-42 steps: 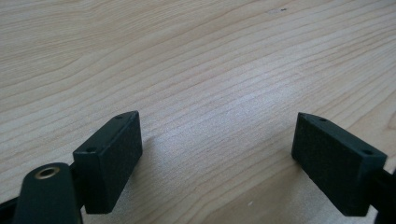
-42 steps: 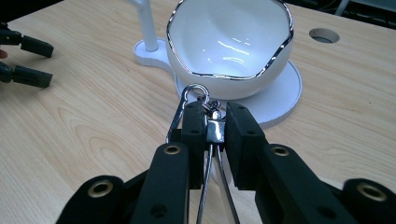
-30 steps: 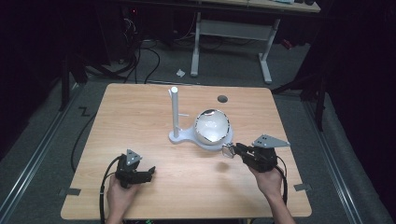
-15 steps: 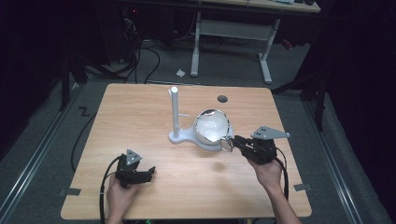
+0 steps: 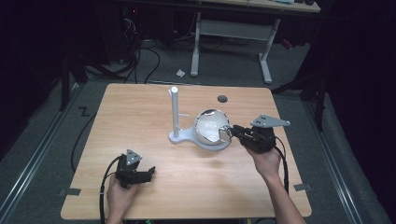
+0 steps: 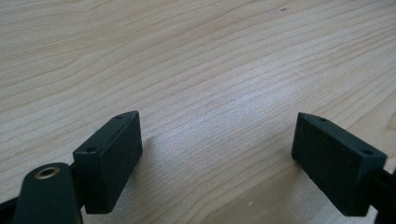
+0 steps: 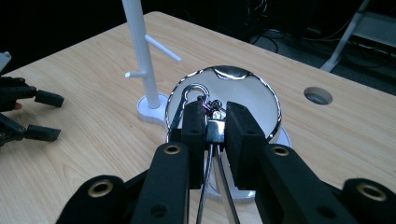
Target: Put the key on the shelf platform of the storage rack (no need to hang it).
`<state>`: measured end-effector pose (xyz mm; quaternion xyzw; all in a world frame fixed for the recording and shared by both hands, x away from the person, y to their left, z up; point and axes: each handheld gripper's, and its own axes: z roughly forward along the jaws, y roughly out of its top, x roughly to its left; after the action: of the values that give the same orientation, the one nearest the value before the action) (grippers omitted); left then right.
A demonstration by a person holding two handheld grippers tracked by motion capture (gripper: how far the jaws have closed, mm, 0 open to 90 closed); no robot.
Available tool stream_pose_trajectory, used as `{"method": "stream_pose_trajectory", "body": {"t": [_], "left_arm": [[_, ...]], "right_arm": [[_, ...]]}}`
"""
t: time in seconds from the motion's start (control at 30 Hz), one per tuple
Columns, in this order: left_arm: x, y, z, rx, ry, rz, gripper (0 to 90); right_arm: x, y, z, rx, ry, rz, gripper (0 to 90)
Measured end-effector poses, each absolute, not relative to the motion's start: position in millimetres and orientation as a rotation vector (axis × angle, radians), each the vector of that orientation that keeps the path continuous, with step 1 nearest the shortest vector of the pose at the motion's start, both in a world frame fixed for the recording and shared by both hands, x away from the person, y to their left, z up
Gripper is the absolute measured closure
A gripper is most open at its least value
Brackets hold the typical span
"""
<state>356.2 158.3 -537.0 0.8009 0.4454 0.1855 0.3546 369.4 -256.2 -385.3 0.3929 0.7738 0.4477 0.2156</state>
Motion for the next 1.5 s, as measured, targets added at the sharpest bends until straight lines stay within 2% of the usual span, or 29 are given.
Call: {"method": "stream_pose_trajectory", "body": {"t": [0.27, 1.5], "left_arm": [[356.2, 158.4, -537.0, 2.07, 1.151, 0.479, 16.6], [356.2, 158.4, -537.0, 2.07, 1.151, 0.479, 16.6]], "right_arm": [[382.7, -251.7, -381.4, 1.093, 2.153, 1.221, 78.7], [428.1, -229.5, -407.7, 1.162, 2.22, 1.162, 78.6]]}}
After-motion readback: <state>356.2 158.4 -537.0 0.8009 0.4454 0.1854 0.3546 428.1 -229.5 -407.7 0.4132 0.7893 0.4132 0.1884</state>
